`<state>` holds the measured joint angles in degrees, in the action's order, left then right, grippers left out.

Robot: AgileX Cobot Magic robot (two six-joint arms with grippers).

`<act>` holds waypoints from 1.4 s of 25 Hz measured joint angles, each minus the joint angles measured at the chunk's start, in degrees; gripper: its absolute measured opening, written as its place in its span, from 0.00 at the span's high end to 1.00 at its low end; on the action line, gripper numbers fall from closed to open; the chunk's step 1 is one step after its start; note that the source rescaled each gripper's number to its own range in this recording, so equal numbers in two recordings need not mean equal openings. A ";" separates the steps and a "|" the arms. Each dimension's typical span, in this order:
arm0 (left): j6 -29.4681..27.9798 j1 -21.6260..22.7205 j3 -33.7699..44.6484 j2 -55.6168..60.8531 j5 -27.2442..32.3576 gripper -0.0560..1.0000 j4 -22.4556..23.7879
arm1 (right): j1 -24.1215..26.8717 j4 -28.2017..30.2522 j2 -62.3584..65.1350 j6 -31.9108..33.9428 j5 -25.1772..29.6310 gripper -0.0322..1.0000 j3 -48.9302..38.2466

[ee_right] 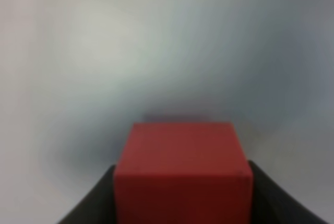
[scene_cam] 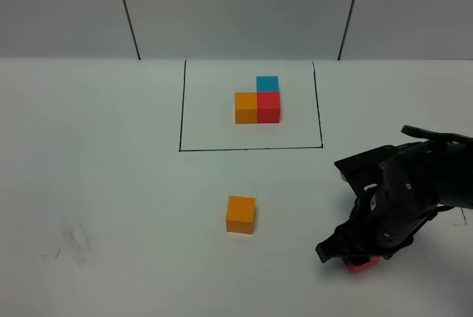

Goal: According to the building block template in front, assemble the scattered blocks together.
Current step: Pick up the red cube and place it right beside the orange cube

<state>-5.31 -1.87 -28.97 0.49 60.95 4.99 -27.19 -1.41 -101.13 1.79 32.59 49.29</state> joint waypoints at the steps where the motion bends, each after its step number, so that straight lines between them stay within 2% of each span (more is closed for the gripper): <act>1: 0.00 0.00 0.00 0.00 0.00 0.74 0.00 | -0.09 -0.14 0.77 -2.30 0.73 0.96 0.75; 8: 0.00 0.00 0.00 0.00 0.00 0.74 0.00 | -4.53 -1.46 2.32 -23.11 9.17 0.96 10.80; 14: 0.00 0.00 0.00 0.00 0.00 0.74 0.00 | -6.58 -0.75 -2.23 -31.44 14.53 0.96 18.89; 19: 0.00 0.00 0.00 0.00 0.00 0.74 0.05 | -7.23 0.17 -6.14 -41.26 15.77 0.96 21.93; 26: 0.00 0.00 0.00 0.00 0.00 0.74 0.05 | -8.15 0.28 -11.04 -48.62 16.36 0.96 26.68; 35: 0.00 0.00 0.00 0.00 0.00 0.74 0.05 | -9.18 0.91 -14.89 -50.96 18.24 0.96 31.31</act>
<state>-5.31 -1.87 -28.97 0.49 60.95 5.04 -36.37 -0.50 -116.02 -49.17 50.84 80.59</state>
